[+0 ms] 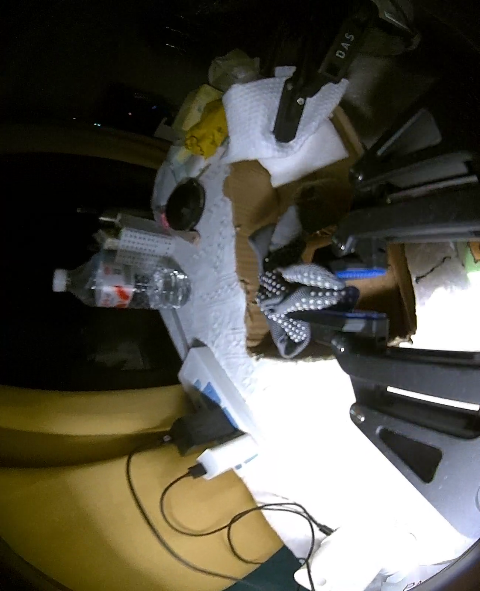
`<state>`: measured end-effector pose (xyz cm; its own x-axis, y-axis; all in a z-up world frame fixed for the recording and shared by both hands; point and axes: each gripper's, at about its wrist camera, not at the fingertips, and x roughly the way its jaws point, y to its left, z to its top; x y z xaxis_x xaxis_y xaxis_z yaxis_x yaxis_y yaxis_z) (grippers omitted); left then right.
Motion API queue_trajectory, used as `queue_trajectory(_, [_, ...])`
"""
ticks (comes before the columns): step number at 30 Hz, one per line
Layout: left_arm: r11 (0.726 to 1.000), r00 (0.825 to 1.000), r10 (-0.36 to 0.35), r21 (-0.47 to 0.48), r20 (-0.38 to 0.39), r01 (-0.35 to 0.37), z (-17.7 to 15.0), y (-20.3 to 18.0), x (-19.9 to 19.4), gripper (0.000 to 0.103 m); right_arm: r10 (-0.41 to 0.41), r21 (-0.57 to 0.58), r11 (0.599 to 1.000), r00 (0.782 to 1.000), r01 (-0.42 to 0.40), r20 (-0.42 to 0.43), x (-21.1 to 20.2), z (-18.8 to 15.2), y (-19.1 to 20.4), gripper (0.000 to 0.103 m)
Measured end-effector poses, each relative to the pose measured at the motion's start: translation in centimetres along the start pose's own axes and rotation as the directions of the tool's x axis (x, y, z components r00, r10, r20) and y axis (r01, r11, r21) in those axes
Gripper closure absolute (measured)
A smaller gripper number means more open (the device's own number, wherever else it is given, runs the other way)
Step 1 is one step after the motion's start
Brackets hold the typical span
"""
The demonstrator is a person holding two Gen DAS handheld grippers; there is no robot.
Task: Organize soft objects
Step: 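Lower the gloves into the box with the left tool while the right drops the towel in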
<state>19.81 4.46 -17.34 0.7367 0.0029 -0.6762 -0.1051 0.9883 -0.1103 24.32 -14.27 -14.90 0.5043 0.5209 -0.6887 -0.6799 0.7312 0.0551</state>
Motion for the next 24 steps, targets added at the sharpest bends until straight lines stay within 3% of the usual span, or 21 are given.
queue_trajectory(9, [1.0, 0.998, -0.007, -0.006, -0.057, 0.007, -0.6, -0.4, 2.5, 0.088, 0.01, 0.011, 1.0, 0.998, -0.01, -0.056, 2.5, -1.0, -0.3, 0.092])
queue_trajectory(14, [1.0, 0.997, 0.015, -0.009, -0.081, -0.016, -0.7, -0.4, 2.8, 0.079, 0.007, 0.019, 1.0, 0.997, -0.005, -0.076, 3.2, -1.4, -0.4, 0.092])
queue_trajectory(16, [1.0, 0.997, 0.019, -0.005, -0.078, -0.02, -0.6, -0.4, 2.6, 0.079, 0.0, 0.022, 1.0, 0.997, 0.002, -0.081, 3.3, -1.4, -0.3, 0.084])
queue_trajectory(18, [1.0, 0.997, 0.019, -0.001, -0.072, -0.019, -0.6, -0.5, 2.2, 0.079, -0.003, 0.025, 1.0, 0.997, 0.005, -0.08, 3.2, -1.4, -0.2, 0.064])
queue_trajectory(24, [1.0, 0.998, 0.021, 0.006, -0.054, -0.021, -0.3, -1.0, 0.8, 0.078, -0.018, 0.007, 1.0, 0.998, 0.018, -0.066, 2.0, -1.1, 0.5, 0.058])
